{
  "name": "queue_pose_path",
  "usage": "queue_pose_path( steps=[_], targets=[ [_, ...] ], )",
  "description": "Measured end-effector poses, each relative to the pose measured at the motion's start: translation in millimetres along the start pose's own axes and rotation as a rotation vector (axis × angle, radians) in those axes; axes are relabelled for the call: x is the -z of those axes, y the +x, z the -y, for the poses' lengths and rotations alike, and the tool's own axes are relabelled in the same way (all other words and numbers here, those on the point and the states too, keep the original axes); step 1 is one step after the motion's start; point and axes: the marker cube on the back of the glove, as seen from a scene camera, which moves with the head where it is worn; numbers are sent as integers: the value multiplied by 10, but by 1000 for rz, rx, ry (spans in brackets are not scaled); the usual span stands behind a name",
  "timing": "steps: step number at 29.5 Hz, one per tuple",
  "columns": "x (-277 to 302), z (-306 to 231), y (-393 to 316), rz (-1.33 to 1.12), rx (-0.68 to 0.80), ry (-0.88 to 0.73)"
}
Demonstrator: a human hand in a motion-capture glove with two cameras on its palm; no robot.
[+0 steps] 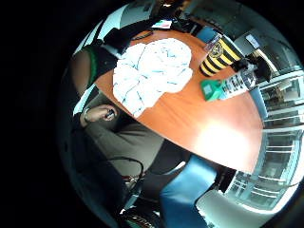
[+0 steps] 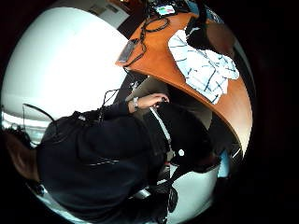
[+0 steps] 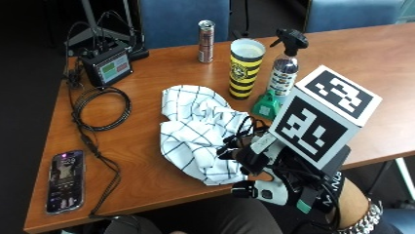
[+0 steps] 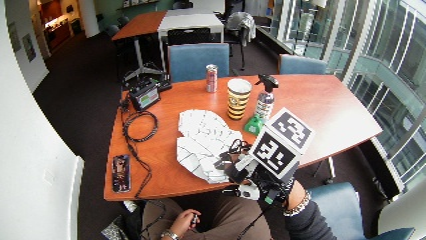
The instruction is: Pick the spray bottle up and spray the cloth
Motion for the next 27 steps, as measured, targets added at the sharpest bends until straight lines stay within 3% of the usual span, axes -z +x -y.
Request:
queue_pose_path(
  steps=[27],
  targets=[
    [116,309,152,-36,6,-1]
  ],
)
